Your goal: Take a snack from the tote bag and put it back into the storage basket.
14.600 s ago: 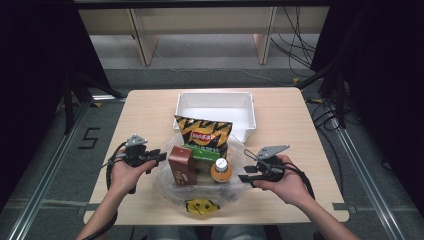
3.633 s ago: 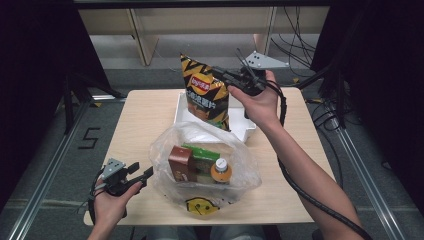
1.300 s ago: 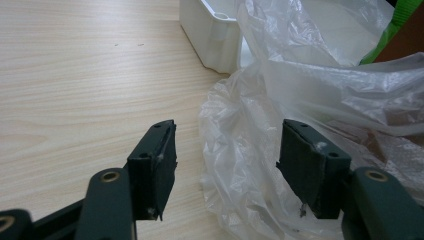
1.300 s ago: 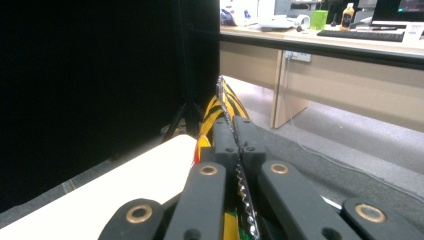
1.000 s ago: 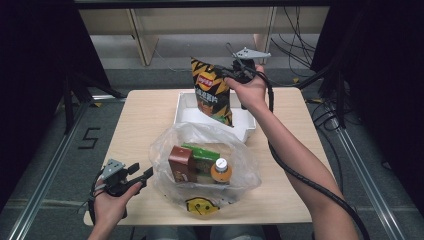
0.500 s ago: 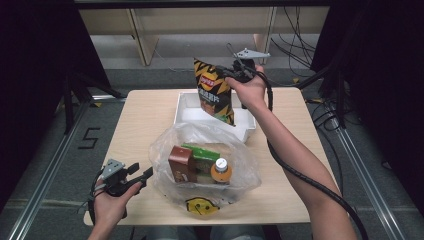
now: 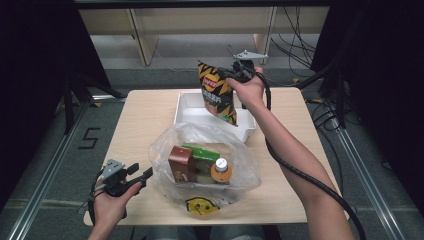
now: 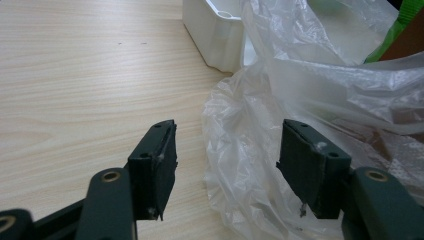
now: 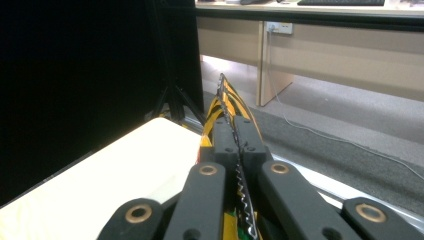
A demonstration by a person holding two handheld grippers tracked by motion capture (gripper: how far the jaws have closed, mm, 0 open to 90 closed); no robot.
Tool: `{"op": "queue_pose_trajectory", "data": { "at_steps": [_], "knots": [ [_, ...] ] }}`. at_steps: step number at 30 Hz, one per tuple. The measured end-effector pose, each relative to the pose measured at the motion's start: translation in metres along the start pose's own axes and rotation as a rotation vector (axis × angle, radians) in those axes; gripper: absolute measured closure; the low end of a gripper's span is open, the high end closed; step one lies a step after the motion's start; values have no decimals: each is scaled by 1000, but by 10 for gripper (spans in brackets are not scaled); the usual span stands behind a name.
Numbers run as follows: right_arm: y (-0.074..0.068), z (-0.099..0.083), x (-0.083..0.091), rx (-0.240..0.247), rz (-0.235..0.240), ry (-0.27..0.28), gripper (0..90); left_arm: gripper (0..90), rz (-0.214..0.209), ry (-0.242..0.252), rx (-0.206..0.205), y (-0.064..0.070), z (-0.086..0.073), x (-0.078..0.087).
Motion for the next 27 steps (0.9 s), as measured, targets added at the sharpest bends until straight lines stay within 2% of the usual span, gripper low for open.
{"op": "queue_pose_trajectory", "data": {
  "at_steps": [4, 6, 9, 11, 12, 16, 18, 20, 27],
  "knots": [
    [3, -2, -4, -20, -5, -6, 900, 394, 2, 3, 2, 0, 0, 0],
    [4, -3, -5, -19, -14, -16, 900, 394, 0, 0, 1, 1, 0, 0],
    [6, -4, -7, 4, -15, 1, 900, 394, 1, -1, 0, 1, 0, 0],
    [6, -6, -8, -17, -22, -13, 900, 393, 2, -1, -4, 1, 0, 0],
    [7, -6, -9, -13, -28, -1, 900, 393, 2, 2, -2, 1, 0, 0],
    [6, -8, -12, -34, -18, -19, 900, 393, 2, 3, 1, 0, 0, 1],
    [7, -8, -15, -8, -16, -8, 900, 393, 3, 6, -1, 0, 0, 1],
    [4, -9, -17, -30, -20, -18, 900, 392, 3, 5, -3, 0, 0, 1],
    [0, -12, -23, -23, -15, -19, 900, 392, 8, 0, -4, 0, -1, 1]
  ]
}}
Point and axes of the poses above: each handheld gripper's, and its own axes: x roughly backward along the jaws, z roughly out of its top, y roughly to its right, the point moved 2 cm from there along -x, roughly forward along the jaws, and after that the axes turned 10 degrees about -z, right-handed, at the moved point
